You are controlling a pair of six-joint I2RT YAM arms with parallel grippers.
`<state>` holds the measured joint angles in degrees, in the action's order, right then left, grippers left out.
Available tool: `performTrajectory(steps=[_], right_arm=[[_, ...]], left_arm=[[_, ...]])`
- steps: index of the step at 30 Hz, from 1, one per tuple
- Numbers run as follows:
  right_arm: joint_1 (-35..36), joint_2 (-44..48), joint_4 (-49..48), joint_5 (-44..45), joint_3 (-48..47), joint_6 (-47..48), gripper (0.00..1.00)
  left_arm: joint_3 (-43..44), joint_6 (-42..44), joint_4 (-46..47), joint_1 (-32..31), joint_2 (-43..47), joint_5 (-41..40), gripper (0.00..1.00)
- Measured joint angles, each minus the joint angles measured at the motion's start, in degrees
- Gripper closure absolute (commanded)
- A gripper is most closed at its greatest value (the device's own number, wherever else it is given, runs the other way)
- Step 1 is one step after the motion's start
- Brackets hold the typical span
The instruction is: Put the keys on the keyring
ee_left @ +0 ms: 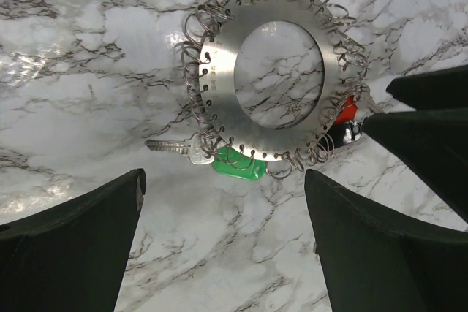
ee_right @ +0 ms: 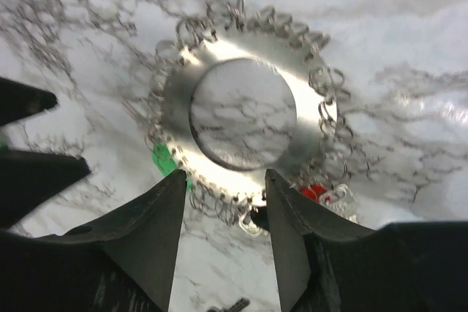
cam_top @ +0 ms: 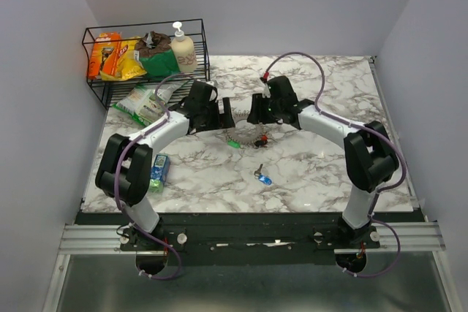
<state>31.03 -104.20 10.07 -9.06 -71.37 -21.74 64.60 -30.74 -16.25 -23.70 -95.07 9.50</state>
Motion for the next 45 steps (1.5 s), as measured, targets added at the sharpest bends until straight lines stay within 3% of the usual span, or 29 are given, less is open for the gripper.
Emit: performTrajectory(steps=[2,6,9,12,45], right_arm=[[0.0,-1.6,0.5,0.5,-3.5,0.7,0.51],[0.0,-6.6,2.6,1.1,-10.8,1.9,0.82],[0.0,-10.4,4.4,1.1,-14.6,2.3,0.94],[0.0,-13.2,7.2,1.2,-17.0,2.3,0.99],[-2.4,-16.3,17.0,5.6,-16.6,-2.7,0.99]], left_arm=[[1.2,-0.2,-0.5,-1.2,-1.8,0.0,0.01],[2.9,-0.7,-1.4,-3.0,-4.2,-0.1,0.01],[2.9,-1.6,-1.5,-3.9,-4.8,0.0,0.01],[2.9,-2.5,-1.5,-4.0,-5.2,-0.1,0.01],[5.7,-6.7,1.6,-4.2,-13.5,0.0,0.02]])
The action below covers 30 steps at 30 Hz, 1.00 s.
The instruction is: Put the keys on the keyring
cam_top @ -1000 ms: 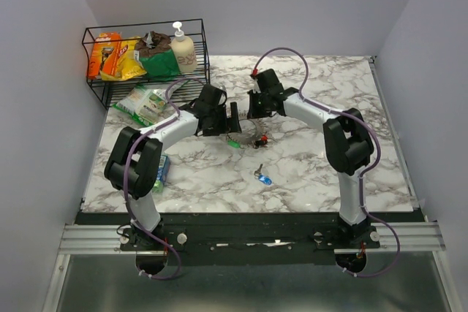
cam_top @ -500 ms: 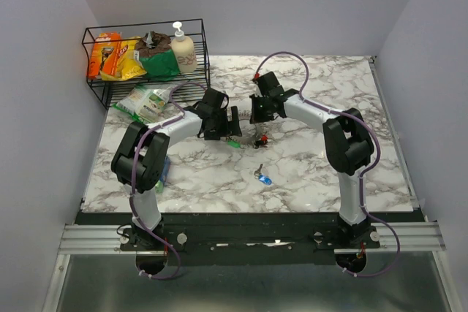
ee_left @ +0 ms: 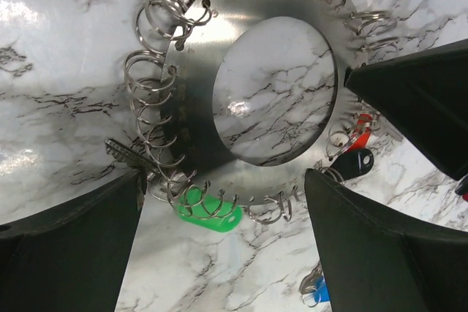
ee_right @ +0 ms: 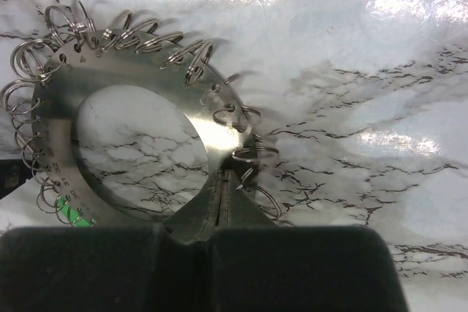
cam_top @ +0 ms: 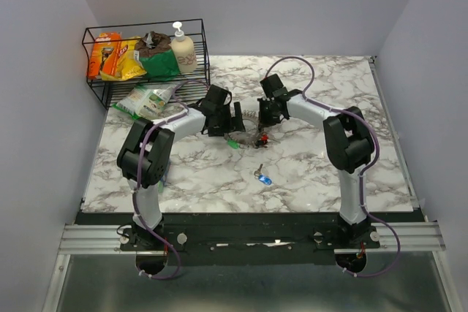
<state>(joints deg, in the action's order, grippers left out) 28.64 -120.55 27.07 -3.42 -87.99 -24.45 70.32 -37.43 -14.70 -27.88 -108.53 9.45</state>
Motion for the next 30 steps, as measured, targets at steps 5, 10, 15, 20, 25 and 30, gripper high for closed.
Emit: performTrajectory(steps=[5,10,15,20,25,30], right_arm=[[0.0,0.1,0.2,2.0,0.1,-0.3,0.99],[0.0,1.8,0.0,3.9,2.6,-0.6,0.99],[-0.1,4.3,0.1,4.7,6.0,-0.9,0.99],[-0.2,6.9,0.0,4.6,9.6,-1.3,0.99],[-0.2,9.2,0.0,3.5,12.7,-1.8,0.99],[-0.2,11.1,-1.1,0.7,15.6,-2.5,0.99]], left_arm=[[2.4,-0.5,0.6,0.0,-2.0,0.3,0.04],[4.5,-1.2,2.3,0.0,-4.1,1.7,0.05],[8.6,-1.5,2.6,-0.2,-7.2,3.4,0.07],[14.1,-1.1,1.4,-0.9,-10.6,4.9,0.07],[21.1,-0.1,-0.6,-1.6,-14.3,6.3,0.08],[27.5,1.0,-2.8,-2.3,-16.9,7.9,0.08]])
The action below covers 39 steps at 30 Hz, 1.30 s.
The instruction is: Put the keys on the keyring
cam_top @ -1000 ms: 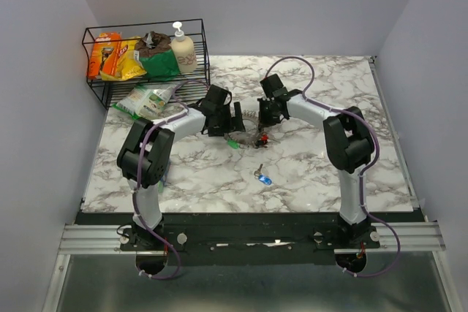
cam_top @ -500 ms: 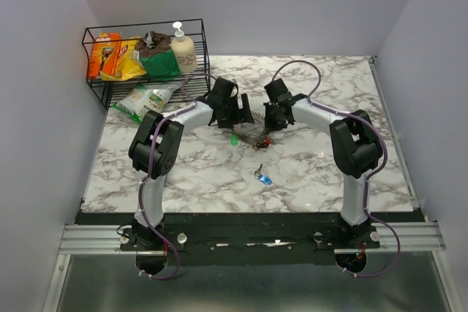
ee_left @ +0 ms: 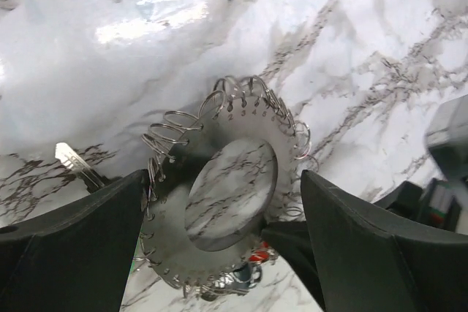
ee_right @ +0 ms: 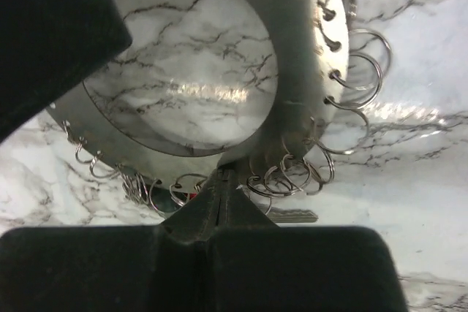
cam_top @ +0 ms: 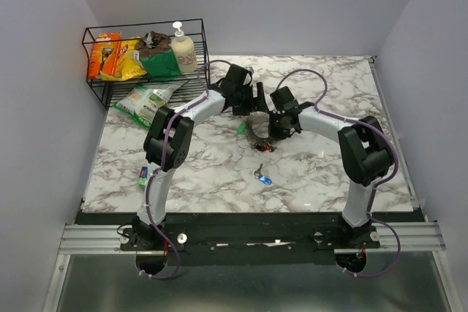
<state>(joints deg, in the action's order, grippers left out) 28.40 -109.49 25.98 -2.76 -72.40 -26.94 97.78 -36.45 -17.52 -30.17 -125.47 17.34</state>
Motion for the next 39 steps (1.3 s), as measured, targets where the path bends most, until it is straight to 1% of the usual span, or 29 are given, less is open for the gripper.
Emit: performTrajectory(steps=[5,11,14,18,23,26,31,35,39], right_arm=[[0.0,2.1,-2.8,-4.8,3.9,-0.8,0.99],[0.0,2.6,-5.8,-10.8,6.1,-2.0,0.99],[0.0,3.3,-6.1,-11.4,6.6,-2.2,0.99],[0.0,5.8,-6.1,-10.6,6.7,-2.2,0.99],[0.0,8.2,-5.9,-7.0,4.8,-1.5,0.99],[0.0,7.7,-5.1,-4.3,2.0,-0.8,0.99],[0.0,4.5,-4.2,-1.6,-1.8,-0.3,0.99],[0.0,1.4,-2.7,-0.2,-3.4,-0.2,0.99],[0.0,-1.0,-1.8,1.4,-4.1,-0.3,0.99]], left_arm=[[4.4,0.9,-2.1,-0.5,-1.5,1.4,0.08],[9.4,3.1,-5.2,-0.6,-2.8,1.6,0.07],[10.6,4.4,-6.4,-0.5,-2.8,1.5,0.06],[9.9,6.3,-8.3,-0.3,-1.6,1.0,0.06],[3.2,7.7,-9.1,-0.2,3.8,-0.4,0.06],[-3.4,8.0,-8.2,0.0,8.5,-0.7,0.06],[-12.7,8.2,-7.4,1.2,13.6,-0.8,0.05],[-17.9,8.2,-6.9,2.8,15.5,-0.8,0.05],[-20.7,8.1,-5.9,3.8,15.6,-0.8,0.05]])
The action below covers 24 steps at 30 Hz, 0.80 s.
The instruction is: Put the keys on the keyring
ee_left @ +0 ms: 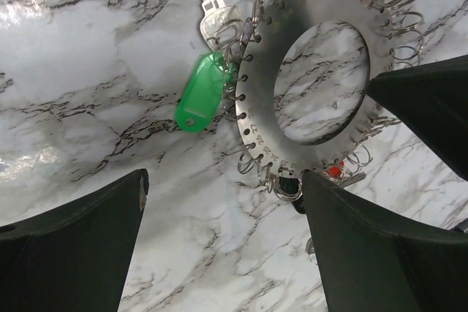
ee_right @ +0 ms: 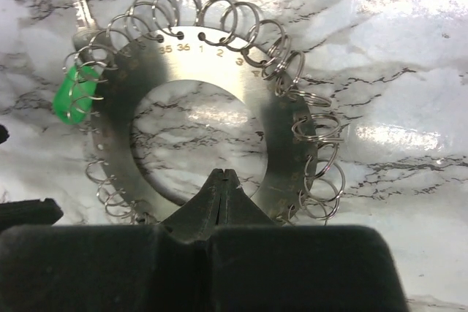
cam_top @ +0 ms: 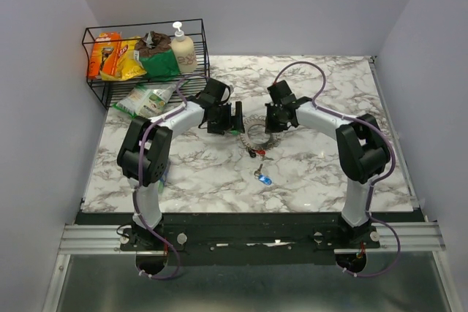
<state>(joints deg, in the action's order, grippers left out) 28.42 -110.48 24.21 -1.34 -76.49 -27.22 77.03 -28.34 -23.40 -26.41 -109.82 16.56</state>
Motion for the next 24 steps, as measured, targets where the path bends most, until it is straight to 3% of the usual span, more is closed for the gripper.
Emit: performTrajectory(steps=[12,24], right_arm=[[0.0,-0.5,1.2,4.4,0.2,-0.7,0.99],[0.0,1.0,0.3,5.3,4.3,-1.3,0.99]], left_arm=[[-0.1,-2.2,4.2,-0.2,-3.2,2.2,0.05],[6.3,-5.4,6.5,-2.1,-8.7,5.5,0.05]])
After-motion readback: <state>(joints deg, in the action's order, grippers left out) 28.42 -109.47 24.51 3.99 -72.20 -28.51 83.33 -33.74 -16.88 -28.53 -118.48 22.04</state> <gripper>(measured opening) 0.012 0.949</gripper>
